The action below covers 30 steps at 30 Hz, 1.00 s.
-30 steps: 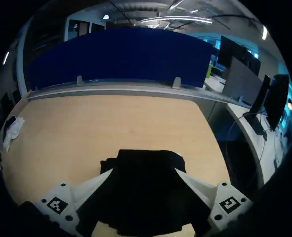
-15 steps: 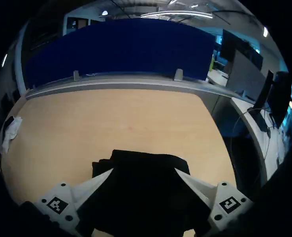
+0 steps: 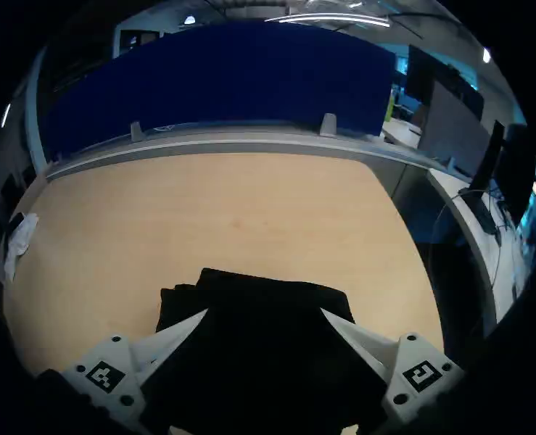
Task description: Fold towel
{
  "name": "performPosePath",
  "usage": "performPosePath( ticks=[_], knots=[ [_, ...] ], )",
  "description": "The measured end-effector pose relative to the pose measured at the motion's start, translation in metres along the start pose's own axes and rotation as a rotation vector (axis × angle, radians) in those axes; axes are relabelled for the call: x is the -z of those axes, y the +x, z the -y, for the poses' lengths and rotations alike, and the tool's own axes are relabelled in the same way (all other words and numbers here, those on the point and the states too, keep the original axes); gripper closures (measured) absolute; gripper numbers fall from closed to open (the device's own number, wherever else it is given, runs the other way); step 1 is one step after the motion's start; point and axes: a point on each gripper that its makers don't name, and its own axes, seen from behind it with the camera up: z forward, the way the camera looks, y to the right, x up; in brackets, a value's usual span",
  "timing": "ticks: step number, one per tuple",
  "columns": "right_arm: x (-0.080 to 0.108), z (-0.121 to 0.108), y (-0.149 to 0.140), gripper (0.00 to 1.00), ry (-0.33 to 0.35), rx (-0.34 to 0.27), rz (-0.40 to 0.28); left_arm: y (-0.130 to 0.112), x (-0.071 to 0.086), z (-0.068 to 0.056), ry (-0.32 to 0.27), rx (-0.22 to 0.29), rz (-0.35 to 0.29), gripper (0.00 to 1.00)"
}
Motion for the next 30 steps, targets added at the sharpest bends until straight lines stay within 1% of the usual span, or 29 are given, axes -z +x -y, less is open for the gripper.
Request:
performPosePath(
  ticks=[3,8,14,20,24,30],
  knots=[
    [0.008,0.004,0.009,0.00,0.008,-0.008,-0.018,0.001,0.001,0.000,-0.002,0.001,-0.001,0.12],
    [0.030,0.009,0.025,0.00,0.006,-0.015,-0.067,0.003,0.001,0.001,-0.003,-0.003,-0.010,0.12],
    [0.052,0.014,0.027,0.00,-0.011,-0.005,-0.087,0.006,0.001,0.002,-0.010,-0.002,-0.022,0.12],
    [0.062,0.015,0.022,0.00,-0.022,-0.013,-0.087,0.008,0.002,0.002,-0.017,-0.008,-0.030,0.12],
    [0.072,0.021,0.016,0.00,-0.021,-0.020,-0.099,0.008,0.004,0.002,-0.022,-0.013,-0.032,0.12],
    [0.094,0.031,-0.008,0.00,-0.027,-0.031,-0.096,0.009,0.005,0.006,-0.029,-0.018,-0.043,0.11]
  ],
)
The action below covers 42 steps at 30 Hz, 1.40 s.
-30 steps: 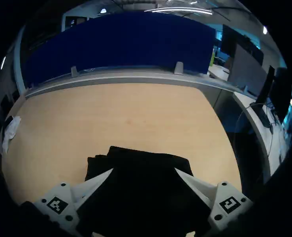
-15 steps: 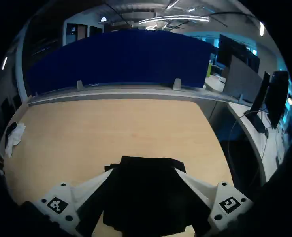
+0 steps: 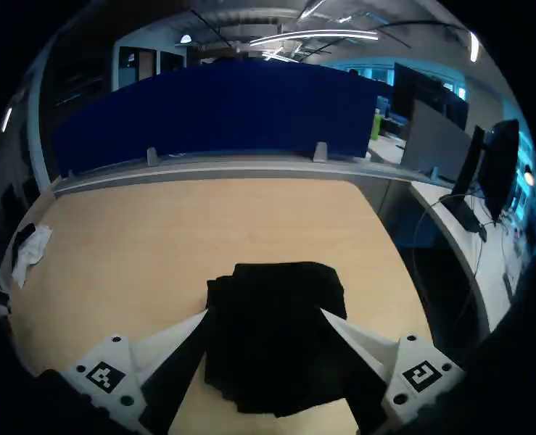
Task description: Fold towel
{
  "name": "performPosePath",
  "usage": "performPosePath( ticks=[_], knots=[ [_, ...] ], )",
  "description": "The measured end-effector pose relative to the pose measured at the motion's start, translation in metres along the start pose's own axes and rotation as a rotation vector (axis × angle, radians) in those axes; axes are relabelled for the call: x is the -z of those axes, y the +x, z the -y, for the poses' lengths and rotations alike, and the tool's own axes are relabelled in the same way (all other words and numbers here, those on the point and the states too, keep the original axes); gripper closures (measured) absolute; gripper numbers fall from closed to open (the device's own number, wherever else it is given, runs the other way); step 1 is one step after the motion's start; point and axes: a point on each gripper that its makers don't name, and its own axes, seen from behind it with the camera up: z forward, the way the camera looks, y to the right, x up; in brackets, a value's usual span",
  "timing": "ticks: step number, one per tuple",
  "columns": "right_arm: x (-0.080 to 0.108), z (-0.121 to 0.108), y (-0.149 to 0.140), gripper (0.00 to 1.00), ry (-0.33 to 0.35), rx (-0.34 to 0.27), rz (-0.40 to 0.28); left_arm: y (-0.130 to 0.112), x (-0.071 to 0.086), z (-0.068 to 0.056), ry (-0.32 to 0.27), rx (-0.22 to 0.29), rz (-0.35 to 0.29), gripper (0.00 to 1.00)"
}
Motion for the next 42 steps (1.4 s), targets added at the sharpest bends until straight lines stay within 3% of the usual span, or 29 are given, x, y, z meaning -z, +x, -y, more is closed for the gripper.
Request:
performPosePath(
  ticks=[12,20,27,32,36,42],
  knots=[
    [0.047,0.012,-0.025,0.00,-0.035,-0.073,-0.071,0.006,0.004,0.002,-0.014,-0.014,-0.032,0.12],
    [0.075,0.031,0.002,0.00,-0.052,-0.107,-0.282,0.009,0.003,0.002,-0.012,-0.016,-0.056,0.12],
    [0.115,0.050,0.045,0.00,-0.086,-0.038,-0.510,0.017,0.006,0.005,-0.006,0.000,-0.094,0.12],
    [0.131,0.067,0.064,0.00,-0.088,-0.020,-0.591,0.025,0.006,0.009,0.008,0.005,-0.130,0.12],
    [0.135,0.083,0.070,0.00,-0.066,-0.026,-0.609,0.045,0.009,0.021,0.047,0.016,-0.221,0.12],
    [0.132,0.103,0.067,0.00,-0.045,-0.018,-0.590,0.107,0.039,0.045,0.120,0.034,-0.514,0.12]
  ],
)
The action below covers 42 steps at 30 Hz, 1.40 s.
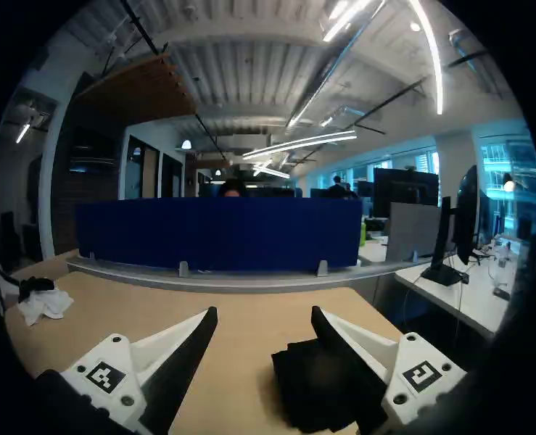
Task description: Fold towel
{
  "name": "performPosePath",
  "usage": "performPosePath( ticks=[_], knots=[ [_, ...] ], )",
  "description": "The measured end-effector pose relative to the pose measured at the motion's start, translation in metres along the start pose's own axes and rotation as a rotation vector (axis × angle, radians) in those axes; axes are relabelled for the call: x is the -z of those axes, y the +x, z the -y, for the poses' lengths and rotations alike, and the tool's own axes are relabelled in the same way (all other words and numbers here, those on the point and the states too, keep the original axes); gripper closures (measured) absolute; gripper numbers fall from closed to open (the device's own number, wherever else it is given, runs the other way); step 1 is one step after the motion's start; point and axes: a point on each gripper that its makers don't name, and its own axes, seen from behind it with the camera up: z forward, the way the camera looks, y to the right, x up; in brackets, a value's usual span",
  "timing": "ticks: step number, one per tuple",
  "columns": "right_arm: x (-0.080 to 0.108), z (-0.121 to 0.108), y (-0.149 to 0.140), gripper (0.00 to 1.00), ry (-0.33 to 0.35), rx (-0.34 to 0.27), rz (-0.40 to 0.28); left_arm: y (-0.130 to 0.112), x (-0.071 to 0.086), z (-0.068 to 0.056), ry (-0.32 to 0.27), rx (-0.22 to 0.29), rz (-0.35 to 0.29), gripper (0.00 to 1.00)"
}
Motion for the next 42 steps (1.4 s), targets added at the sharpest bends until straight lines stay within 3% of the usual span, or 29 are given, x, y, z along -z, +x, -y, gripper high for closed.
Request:
performPosePath(
  ticks=[5,9,14,21,27,35,42],
  knots=[
    [0.002,0.018,-0.003,0.00,0.015,0.009,0.006,0.038,0.002,0.016,0.031,0.002,-0.160,0.12],
    [0.002,0.029,-0.003,0.00,0.025,0.011,0.009,0.055,0.006,0.030,0.081,0.024,-0.241,0.12],
    [0.003,0.040,0.001,0.00,0.039,0.016,0.013,0.058,0.007,0.031,0.076,0.046,-0.268,0.12],
    [0.005,0.053,0.008,0.00,0.059,0.042,0.032,0.060,0.005,0.039,0.073,0.024,-0.295,0.12],
    [0.007,0.070,0.006,0.00,0.082,0.055,0.055,0.050,0.000,0.044,0.075,0.027,-0.319,0.12],
    [-0.008,0.087,0.006,0.00,0.114,0.062,0.055,0.017,-0.024,0.052,0.103,-0.010,-0.329,0.12],
    [-0.023,0.095,0.001,0.00,0.107,0.124,0.037,-0.005,-0.043,0.057,0.115,-0.006,-0.364,0.12]
  ],
)
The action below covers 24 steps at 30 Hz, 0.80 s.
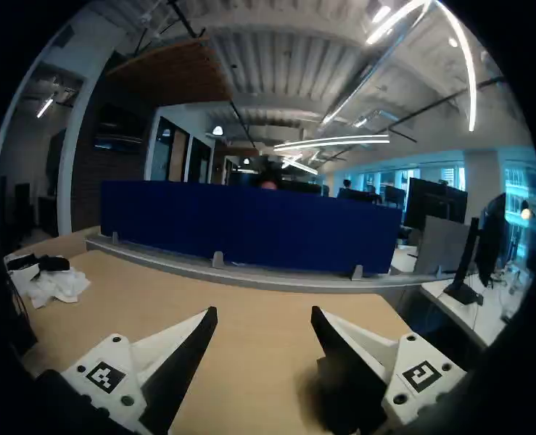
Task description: Fold towel
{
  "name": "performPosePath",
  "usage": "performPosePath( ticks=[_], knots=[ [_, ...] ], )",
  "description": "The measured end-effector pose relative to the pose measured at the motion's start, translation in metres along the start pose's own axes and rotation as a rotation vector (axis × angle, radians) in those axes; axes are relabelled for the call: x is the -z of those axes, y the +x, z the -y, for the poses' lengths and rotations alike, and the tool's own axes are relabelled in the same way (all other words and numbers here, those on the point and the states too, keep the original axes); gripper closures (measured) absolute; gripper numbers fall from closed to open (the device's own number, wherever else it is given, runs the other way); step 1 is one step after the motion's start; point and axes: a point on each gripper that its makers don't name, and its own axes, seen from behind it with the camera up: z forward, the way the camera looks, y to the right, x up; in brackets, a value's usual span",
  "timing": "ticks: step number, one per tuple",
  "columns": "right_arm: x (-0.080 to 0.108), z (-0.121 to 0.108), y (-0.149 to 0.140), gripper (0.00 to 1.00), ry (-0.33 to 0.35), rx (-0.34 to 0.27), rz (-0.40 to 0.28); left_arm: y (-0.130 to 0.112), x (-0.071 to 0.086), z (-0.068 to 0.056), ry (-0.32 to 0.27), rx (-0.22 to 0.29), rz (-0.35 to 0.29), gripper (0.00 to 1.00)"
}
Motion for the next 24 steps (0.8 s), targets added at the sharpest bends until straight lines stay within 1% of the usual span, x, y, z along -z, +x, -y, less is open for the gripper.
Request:
performPosePath(
  ticks=[3,6,12,14,21,24],
  knots=[
    [-0.006,0.009,-0.004,0.00,0.004,0.034,0.001,-0.012,-0.003,0.001,0.005,-0.007,-0.010,0.12],
    [-0.012,0.022,-0.008,0.00,0.022,0.057,0.008,-0.021,-0.005,0.004,0.012,-0.018,-0.018,0.12],
    [-0.020,0.049,-0.014,0.00,0.059,0.078,0.020,-0.036,-0.013,0.011,0.014,-0.015,-0.028,0.12],
    [-0.022,0.054,-0.014,0.00,0.068,0.087,0.024,-0.041,-0.015,0.014,0.016,-0.013,-0.032,0.12],
    [-0.026,0.058,-0.013,0.00,0.060,0.116,0.010,-0.068,-0.023,0.021,0.019,-0.004,-0.027,0.12],
    [-0.027,0.057,-0.019,0.00,0.054,0.118,0.021,-0.076,-0.024,0.023,0.022,-0.002,-0.023,0.12]
  ],
)
